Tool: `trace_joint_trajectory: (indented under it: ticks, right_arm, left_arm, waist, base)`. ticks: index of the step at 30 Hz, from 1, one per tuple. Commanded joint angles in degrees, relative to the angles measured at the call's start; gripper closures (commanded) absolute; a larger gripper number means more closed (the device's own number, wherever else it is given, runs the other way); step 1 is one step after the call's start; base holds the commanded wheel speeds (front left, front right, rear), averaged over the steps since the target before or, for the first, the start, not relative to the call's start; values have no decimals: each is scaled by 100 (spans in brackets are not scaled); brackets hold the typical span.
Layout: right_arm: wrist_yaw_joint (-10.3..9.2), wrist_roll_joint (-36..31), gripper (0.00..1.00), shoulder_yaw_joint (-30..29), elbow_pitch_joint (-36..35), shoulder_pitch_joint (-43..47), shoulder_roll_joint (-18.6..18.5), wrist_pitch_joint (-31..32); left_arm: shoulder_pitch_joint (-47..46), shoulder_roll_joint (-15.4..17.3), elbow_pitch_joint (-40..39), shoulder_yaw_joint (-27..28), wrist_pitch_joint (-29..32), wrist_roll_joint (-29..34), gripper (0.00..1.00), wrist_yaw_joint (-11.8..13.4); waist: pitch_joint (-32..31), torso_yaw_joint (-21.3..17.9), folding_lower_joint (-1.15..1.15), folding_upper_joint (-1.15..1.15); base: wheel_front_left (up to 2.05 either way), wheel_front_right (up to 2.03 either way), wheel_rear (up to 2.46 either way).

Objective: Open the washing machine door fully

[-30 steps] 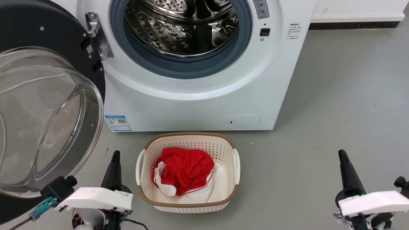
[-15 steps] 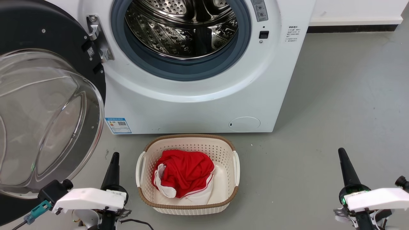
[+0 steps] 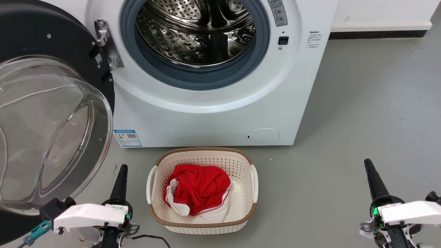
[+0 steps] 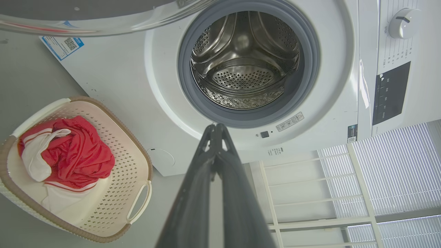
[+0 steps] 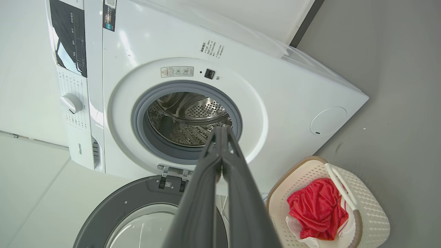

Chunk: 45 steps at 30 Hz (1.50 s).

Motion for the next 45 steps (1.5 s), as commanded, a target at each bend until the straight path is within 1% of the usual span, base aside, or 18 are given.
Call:
trace_joint_trajectory:
  ticks: [1, 26, 45]
  right_arm:
    - [-1, 163, 100, -15, 9, -116, -22, 24]
    - [-1, 1379, 100, -105, 237, -243, 8, 300]
    - [-1, 2104, 100, -165, 384, -322, 36, 471]
  left_arm:
    - [-110, 4, -13, 29, 36, -154, 100, -44]
    - [-106, -23, 89, 175, 349, -1406, 100, -142]
    - [-116, -43, 147, 274, 535, -2161, 100, -194]
  waist:
    - [-8, -1, 0, 0]
    - [-126, -16, 0, 0]
    - [-211, -27, 0, 0]
  base:
    - [0, 0, 0]
    - [0, 0, 0]
    - [0, 0, 0]
